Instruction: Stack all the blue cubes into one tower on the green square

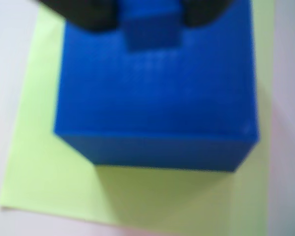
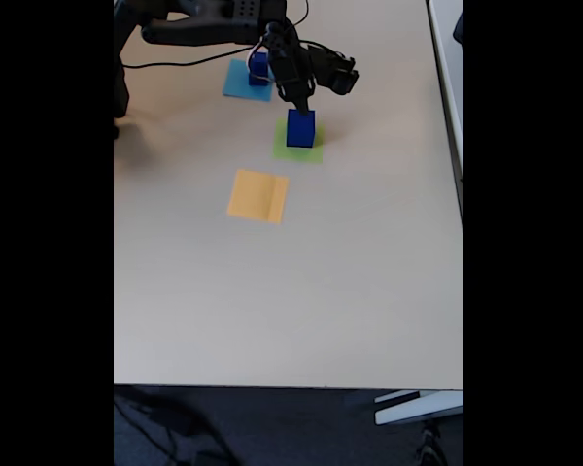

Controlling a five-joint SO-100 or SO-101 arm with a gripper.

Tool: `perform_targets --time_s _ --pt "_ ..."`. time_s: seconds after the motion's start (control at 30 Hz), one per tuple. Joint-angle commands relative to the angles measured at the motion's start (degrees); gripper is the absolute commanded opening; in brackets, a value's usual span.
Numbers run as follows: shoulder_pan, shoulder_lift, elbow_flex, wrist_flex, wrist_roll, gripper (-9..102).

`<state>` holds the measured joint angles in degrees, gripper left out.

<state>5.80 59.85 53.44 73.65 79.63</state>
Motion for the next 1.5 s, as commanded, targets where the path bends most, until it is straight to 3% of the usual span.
perform_targets --time_s 0.0,0.7,1.33,1.47 --pt "0.35 0.79 -3.34 -0.79 1.23 1" --pt "-0.26 -0.35 -2.72 -0.97 4.04 0" --pt "-0.70 -0.44 -2.11 -1.23 4.13 8" --pt "-0.79 -0.26 -1.76 -3.60 0.97 14"
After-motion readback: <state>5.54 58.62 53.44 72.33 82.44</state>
